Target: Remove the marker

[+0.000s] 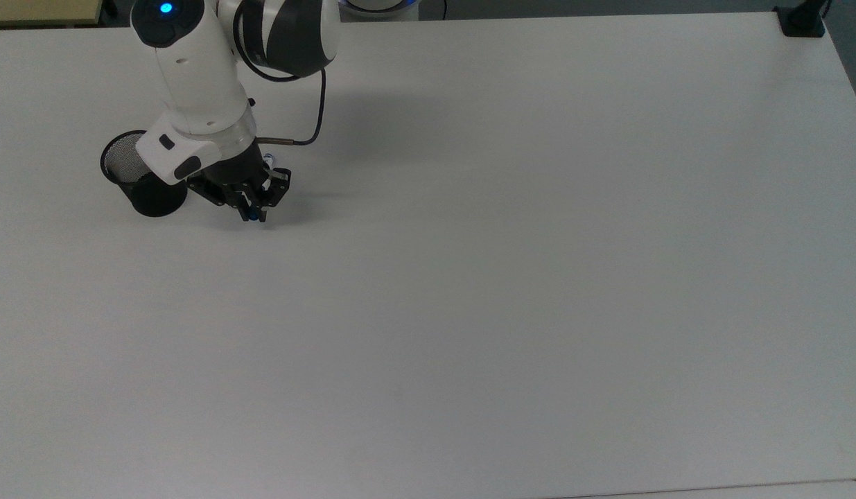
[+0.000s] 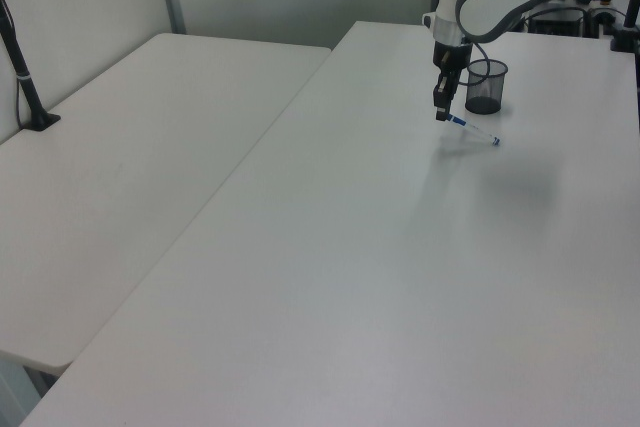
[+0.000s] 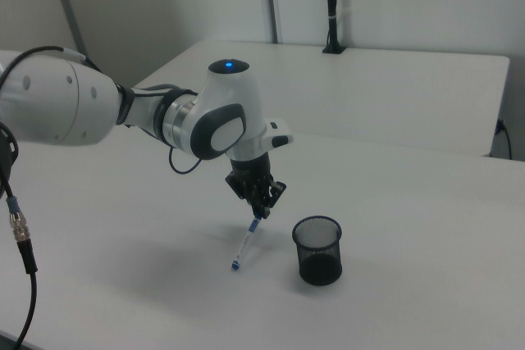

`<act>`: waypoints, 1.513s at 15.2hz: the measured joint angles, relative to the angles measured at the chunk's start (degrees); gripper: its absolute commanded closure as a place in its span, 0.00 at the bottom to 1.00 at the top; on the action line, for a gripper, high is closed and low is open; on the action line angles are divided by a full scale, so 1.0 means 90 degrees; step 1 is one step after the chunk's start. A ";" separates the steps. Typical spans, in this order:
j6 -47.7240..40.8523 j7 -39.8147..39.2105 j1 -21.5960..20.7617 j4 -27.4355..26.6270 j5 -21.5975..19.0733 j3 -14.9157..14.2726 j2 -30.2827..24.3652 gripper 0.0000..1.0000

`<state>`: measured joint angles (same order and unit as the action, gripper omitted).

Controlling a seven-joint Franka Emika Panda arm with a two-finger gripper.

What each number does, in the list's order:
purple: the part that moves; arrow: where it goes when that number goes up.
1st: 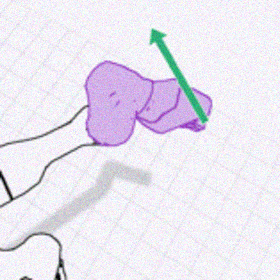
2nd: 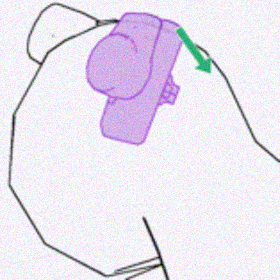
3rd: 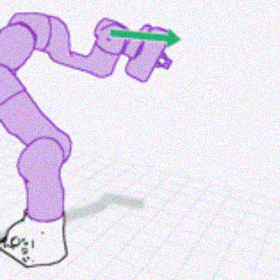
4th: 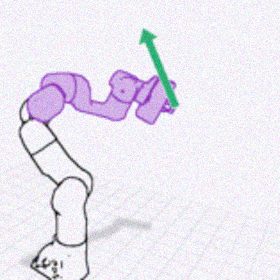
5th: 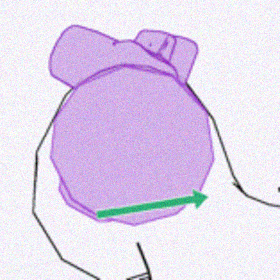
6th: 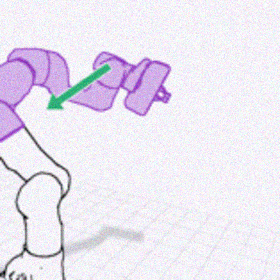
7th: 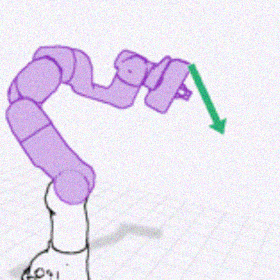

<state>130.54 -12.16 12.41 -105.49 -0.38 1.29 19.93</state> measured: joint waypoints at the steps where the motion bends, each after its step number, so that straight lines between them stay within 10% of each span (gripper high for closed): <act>1: 0.0141 0.0022 -0.0008 -0.0056 0.0014 0.0002 0.0025 0.79; 6: 0.0317 0.0121 -0.0099 -0.0140 0.0200 0.0004 0.0197 0.33; 13: 0.0330 0.0636 -0.0073 -0.0048 0.0200 -0.0004 0.0084 0.00; 23: -0.2712 0.0745 -0.0108 0.0859 0.0001 0.0009 -0.1774 0.00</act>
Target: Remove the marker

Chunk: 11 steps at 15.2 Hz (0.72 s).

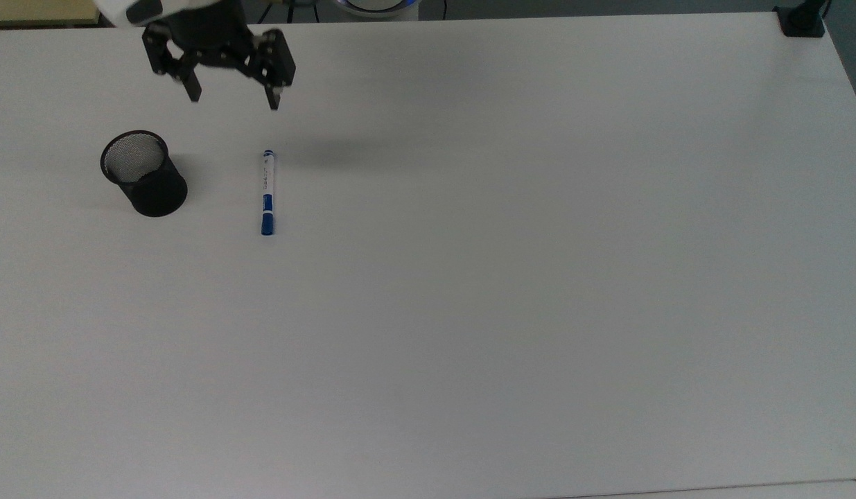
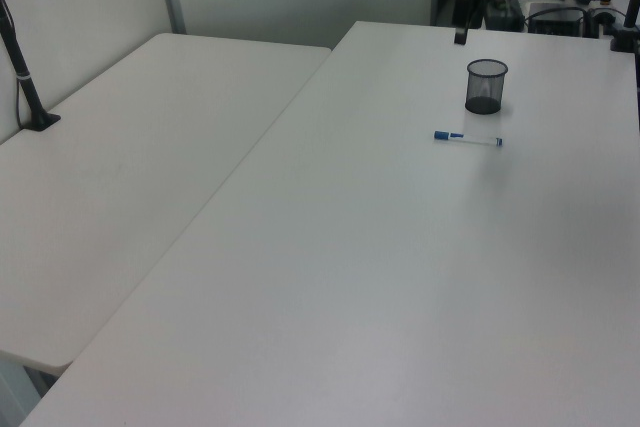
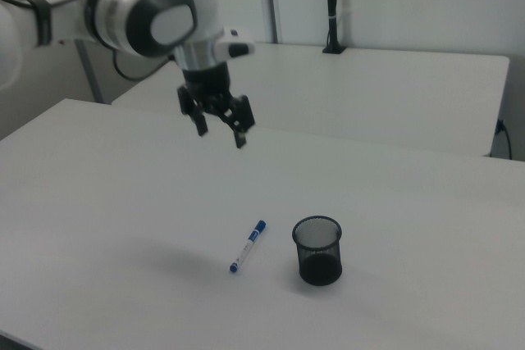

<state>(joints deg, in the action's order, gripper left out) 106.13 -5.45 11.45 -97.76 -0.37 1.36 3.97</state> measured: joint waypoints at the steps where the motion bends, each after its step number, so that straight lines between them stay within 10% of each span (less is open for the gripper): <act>1: -0.0296 0.0016 0.0004 0.0064 -0.0167 -0.0002 -0.0197 0.00; 11: -0.1567 0.0887 -0.0422 0.0193 -0.0497 0.0009 -0.1051 0.00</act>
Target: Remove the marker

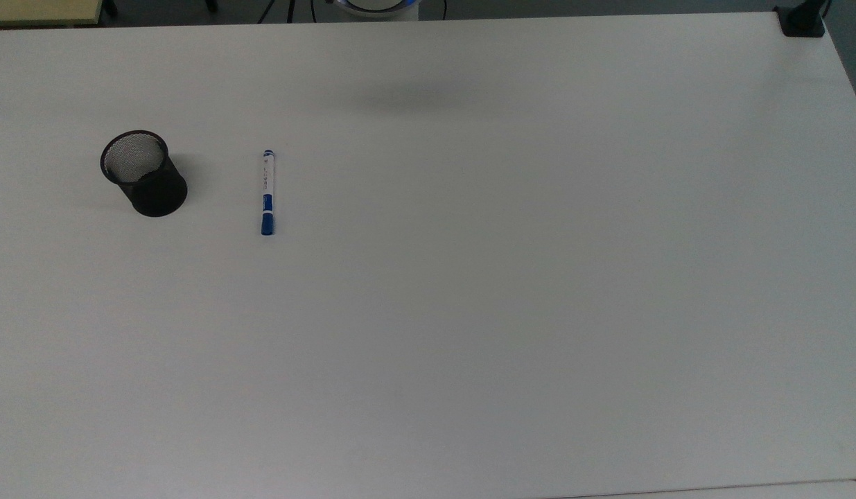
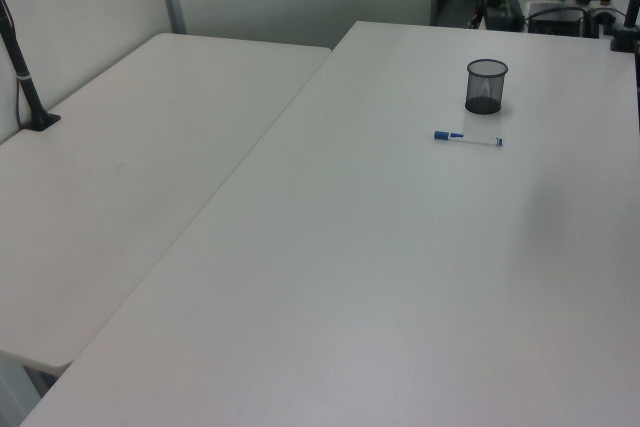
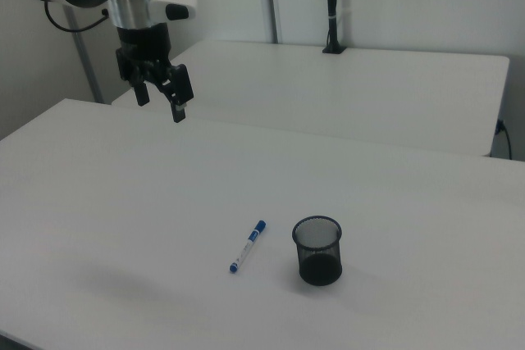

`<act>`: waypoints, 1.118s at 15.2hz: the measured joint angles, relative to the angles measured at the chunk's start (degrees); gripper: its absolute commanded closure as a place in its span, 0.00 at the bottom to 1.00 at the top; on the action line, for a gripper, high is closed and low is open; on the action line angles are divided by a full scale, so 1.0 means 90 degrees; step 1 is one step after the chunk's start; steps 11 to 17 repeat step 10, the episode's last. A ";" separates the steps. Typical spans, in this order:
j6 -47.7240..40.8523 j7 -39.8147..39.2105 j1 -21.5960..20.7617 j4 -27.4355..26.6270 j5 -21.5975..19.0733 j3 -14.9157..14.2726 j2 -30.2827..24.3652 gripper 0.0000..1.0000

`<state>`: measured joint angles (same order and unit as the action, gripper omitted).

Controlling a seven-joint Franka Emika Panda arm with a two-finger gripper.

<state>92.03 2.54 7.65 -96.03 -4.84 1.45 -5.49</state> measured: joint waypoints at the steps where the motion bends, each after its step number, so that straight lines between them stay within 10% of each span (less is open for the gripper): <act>1: 0.0103 0.0000 -0.0039 -0.0012 0.0084 0.0000 0.0015 0.00; 17: 0.0664 -0.0005 -0.0062 0.0018 0.0342 -0.0006 0.0364 0.00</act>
